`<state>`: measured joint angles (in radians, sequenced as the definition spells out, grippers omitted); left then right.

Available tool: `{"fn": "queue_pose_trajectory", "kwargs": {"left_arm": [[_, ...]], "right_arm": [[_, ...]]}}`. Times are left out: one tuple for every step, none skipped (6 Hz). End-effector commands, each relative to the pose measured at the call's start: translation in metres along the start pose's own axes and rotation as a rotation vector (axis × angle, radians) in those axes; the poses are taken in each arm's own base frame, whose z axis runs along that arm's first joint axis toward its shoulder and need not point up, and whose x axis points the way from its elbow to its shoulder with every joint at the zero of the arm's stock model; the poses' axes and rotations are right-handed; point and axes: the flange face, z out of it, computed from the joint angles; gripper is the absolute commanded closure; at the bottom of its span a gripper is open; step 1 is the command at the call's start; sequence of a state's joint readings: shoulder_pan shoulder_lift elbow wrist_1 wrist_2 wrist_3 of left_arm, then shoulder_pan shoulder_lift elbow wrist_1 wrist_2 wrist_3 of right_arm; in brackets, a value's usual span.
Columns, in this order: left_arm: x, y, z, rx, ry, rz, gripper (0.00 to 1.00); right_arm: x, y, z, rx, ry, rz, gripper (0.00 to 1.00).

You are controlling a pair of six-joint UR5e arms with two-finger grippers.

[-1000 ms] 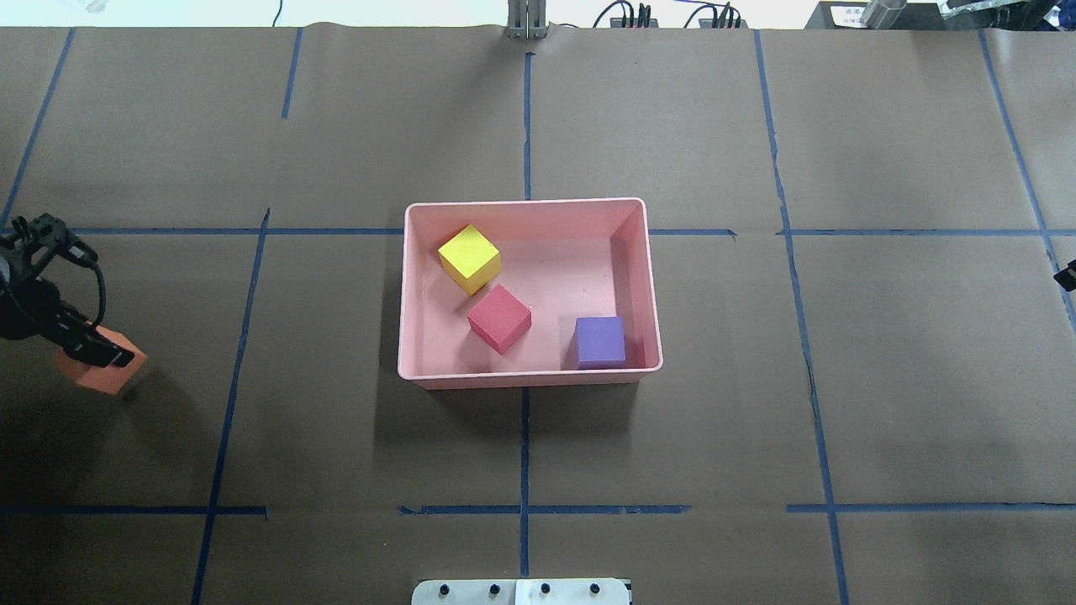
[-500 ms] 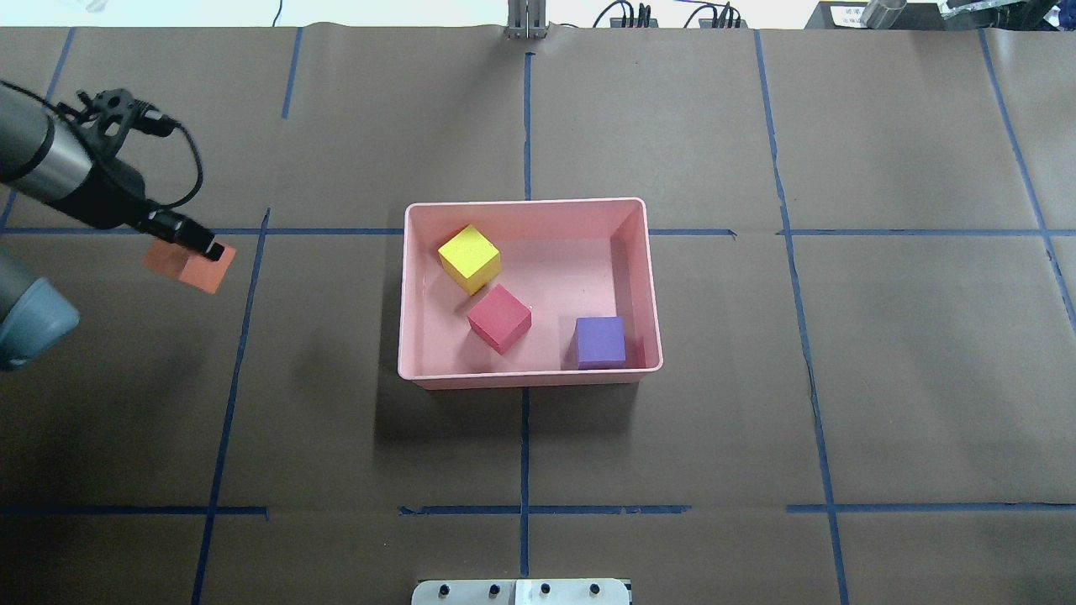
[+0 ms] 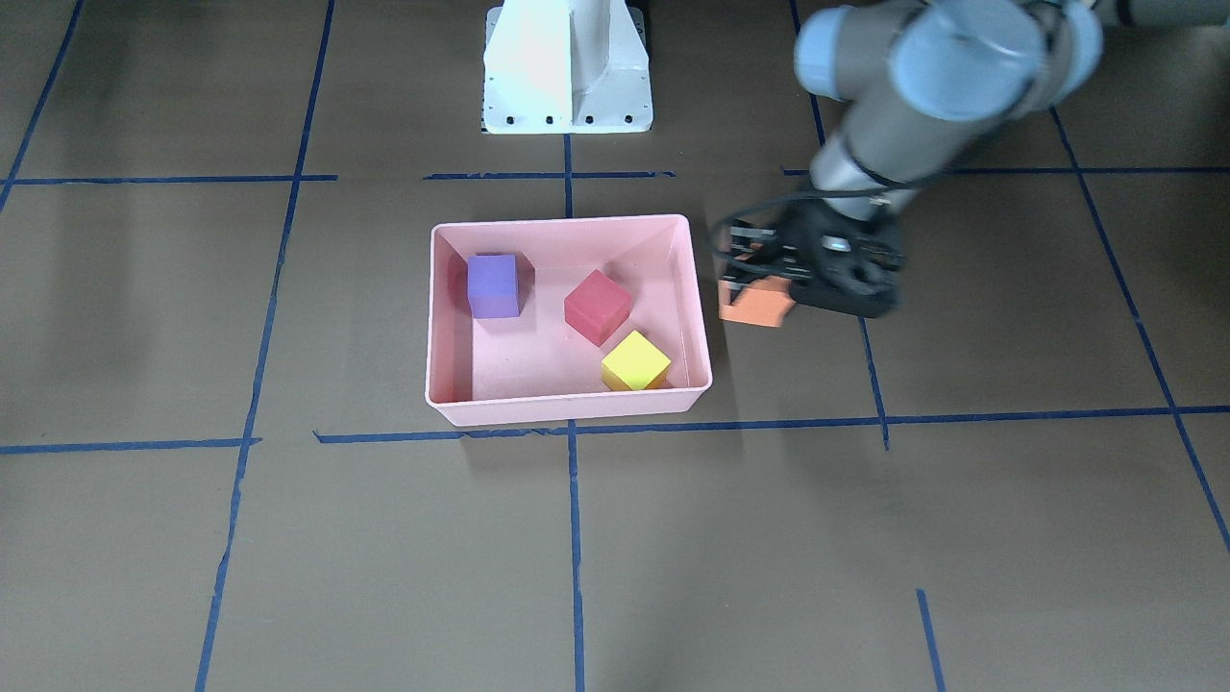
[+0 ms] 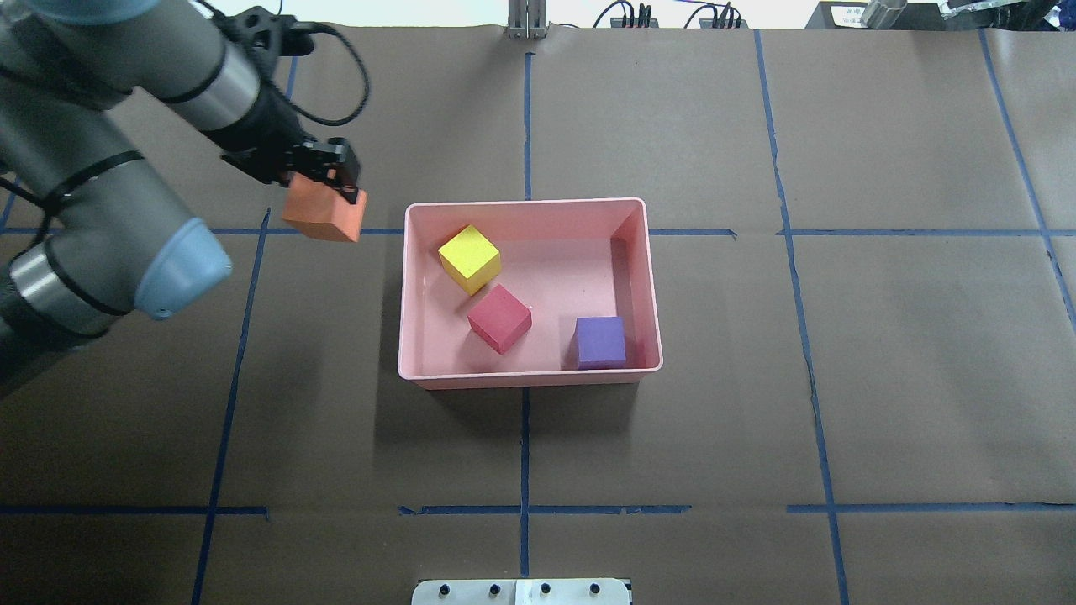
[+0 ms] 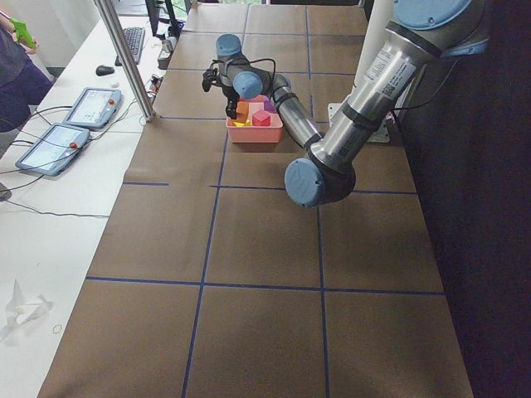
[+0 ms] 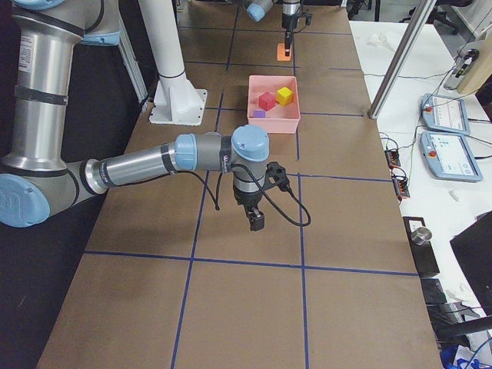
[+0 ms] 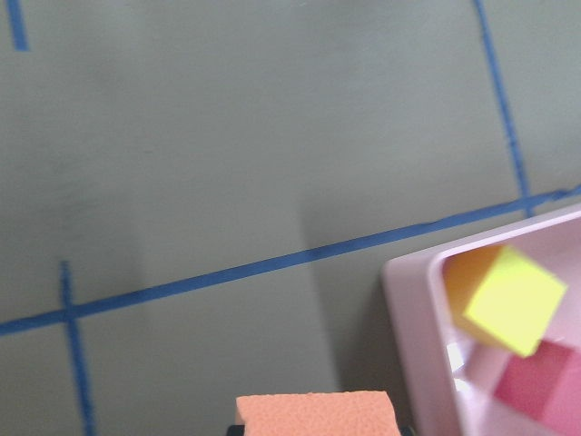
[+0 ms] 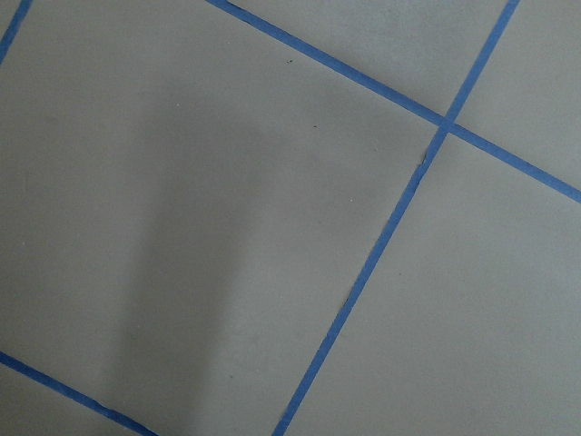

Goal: Place blocks into pink bin with both arms
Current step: 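Carry the orange cube with the left gripper into the bin, then release the orange cube and raise the left gripper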

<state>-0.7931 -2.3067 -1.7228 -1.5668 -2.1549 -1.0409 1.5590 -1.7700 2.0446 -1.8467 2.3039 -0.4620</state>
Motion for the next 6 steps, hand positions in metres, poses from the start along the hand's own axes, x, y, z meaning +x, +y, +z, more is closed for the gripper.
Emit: {"fn": "queue_pose_trajectory", "kwargs": {"left_arm": [[0.148,0.019,0.047,0.023,-0.038,-0.134,0.51],[0.166,0.026,0.067,0.030,-0.065,-0.129,0.32],[0.163,0.027,0.069,0.030,-0.071,-0.132,0.00],[0.157,0.028,0.070,0.019,-0.071,-0.117,0.00],[0.145,0.035,0.065,-0.022,-0.048,-0.083,0.00],[0.111,0.037,0.051,-0.050,-0.049,-0.029,0.00]], "right_arm": [[0.010,0.005,0.007,-0.012,-0.001,0.024,0.00],[0.010,0.005,0.007,-0.013,-0.002,0.023,0.00],[0.011,0.007,0.009,-0.016,-0.005,0.026,0.00],[0.011,0.007,0.009,-0.016,-0.005,0.026,0.00],[0.012,0.007,0.009,-0.016,-0.003,0.026,0.00],[0.012,0.007,0.010,-0.017,-0.004,0.026,0.00]]}}
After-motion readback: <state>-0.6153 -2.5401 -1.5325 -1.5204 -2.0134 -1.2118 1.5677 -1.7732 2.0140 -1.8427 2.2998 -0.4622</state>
